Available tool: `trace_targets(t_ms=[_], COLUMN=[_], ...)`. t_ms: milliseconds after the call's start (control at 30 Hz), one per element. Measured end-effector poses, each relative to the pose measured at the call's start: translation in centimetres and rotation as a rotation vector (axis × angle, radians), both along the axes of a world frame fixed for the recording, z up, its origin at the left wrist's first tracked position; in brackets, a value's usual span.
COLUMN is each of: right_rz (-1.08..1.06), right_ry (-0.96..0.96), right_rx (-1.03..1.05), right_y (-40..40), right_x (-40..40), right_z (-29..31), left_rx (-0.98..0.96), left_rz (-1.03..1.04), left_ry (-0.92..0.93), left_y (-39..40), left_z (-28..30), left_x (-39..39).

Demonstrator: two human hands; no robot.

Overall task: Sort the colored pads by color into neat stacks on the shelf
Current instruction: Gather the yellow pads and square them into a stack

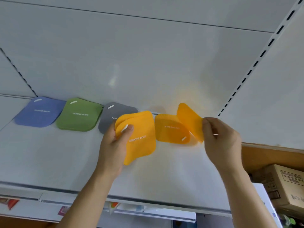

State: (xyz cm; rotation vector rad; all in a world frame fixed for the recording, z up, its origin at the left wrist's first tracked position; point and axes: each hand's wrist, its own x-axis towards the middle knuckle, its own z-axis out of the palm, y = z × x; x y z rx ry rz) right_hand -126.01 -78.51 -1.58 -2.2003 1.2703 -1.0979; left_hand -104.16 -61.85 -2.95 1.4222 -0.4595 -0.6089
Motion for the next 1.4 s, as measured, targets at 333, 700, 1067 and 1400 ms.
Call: trace_targets(t_ms=[333, 700, 1067, 1400], right_rz=[0.313, 0.449, 0.313, 0.394], right_ry=[-0.404, -0.406, 0.448, 0.330], right_rx=[0.404, 0.362, -0.105, -0.036], right_y=[10.2, 10.1, -2.0, -4.5], right_x=[8.7, 7.7, 1.1, 0.3], right_z=[1.5, -0.5, -7.8, -7.5], left_rx=[-0.049, -0.003, 0.015, 0.006], left_rz=[-0.169, -0.217, -0.141, -0.131], left_ry=[0.064, -0.172, -0.070, -0.037], left_y=[-1.3, -0.8, -1.1, -1.3], left_z=[1.0, 0.5, 0.1, 0.2], left_x=[-3.7, -2.6, -1.6, -1.6])
